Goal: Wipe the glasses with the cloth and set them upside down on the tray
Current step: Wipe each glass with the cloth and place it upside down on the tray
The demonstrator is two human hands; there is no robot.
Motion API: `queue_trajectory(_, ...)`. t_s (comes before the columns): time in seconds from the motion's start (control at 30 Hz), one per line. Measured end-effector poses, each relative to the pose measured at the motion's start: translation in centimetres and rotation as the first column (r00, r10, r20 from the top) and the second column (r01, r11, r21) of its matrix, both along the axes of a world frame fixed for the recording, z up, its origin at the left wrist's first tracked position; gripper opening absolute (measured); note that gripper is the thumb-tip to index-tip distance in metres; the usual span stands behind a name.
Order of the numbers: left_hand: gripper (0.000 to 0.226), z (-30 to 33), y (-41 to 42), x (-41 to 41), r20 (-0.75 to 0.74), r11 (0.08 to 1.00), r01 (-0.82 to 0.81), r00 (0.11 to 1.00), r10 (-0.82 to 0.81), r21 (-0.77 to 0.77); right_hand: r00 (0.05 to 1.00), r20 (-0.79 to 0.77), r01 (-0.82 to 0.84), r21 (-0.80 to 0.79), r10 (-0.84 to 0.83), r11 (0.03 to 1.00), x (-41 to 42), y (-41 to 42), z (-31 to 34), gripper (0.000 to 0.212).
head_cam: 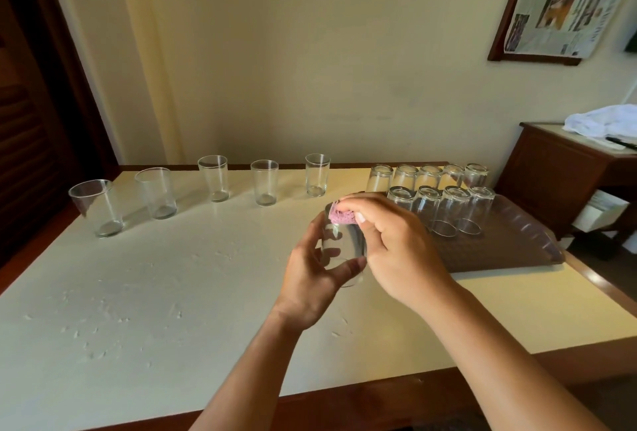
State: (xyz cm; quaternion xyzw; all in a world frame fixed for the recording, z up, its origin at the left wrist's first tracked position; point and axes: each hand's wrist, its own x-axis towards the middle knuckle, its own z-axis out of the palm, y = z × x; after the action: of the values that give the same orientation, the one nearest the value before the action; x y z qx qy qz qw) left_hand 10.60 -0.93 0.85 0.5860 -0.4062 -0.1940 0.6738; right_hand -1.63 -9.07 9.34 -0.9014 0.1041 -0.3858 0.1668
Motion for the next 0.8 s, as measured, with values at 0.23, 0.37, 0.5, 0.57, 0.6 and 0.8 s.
queue_trajectory(0.23,0.078,-0.6,0.1,-1.6,-0.004,0.998,0.053,0.999,-0.053,0.023,0.992,-0.065,0.116,0.055,-0.112,0.992,-0.2,-0.9,-0.5,0.035)
queue_trajectory(0.37,0.075,-0.8,0.0,-0.6,-0.051,0.999,0.036,0.998,-0.037,-0.024,1.0,-0.026,0.007,0.041,-0.006,0.999,-1.0,-0.4,-0.4,0.035)
queue_trajectory(0.5,0.076,-0.7,-0.2,-1.8,-0.073,0.997,0.074,0.995,-0.074,-0.004,0.995,-0.058,0.089,0.073,-0.085,0.993,-0.5,-2.0,0.0,0.035)
queue_trajectory(0.57,0.077,-0.6,-0.5,-1.9,-0.086,0.996,0.085,0.993,-0.086,-0.017,0.995,-0.057,0.08,0.048,-0.077,0.996,-0.1,-1.3,-0.1,0.035)
queue_trajectory(0.6,0.078,-0.6,-0.5,-1.6,-0.095,0.997,0.076,0.992,-0.078,-0.023,0.997,-0.054,0.056,0.042,-0.054,0.998,-0.2,-0.9,-0.2,0.034)
queue_trajectory(0.8,0.073,-0.7,0.2,-1.9,-0.066,0.997,0.081,0.995,-0.08,0.011,0.995,-0.073,0.071,0.041,-0.068,0.997,-1.1,-2.8,-0.5,0.034)
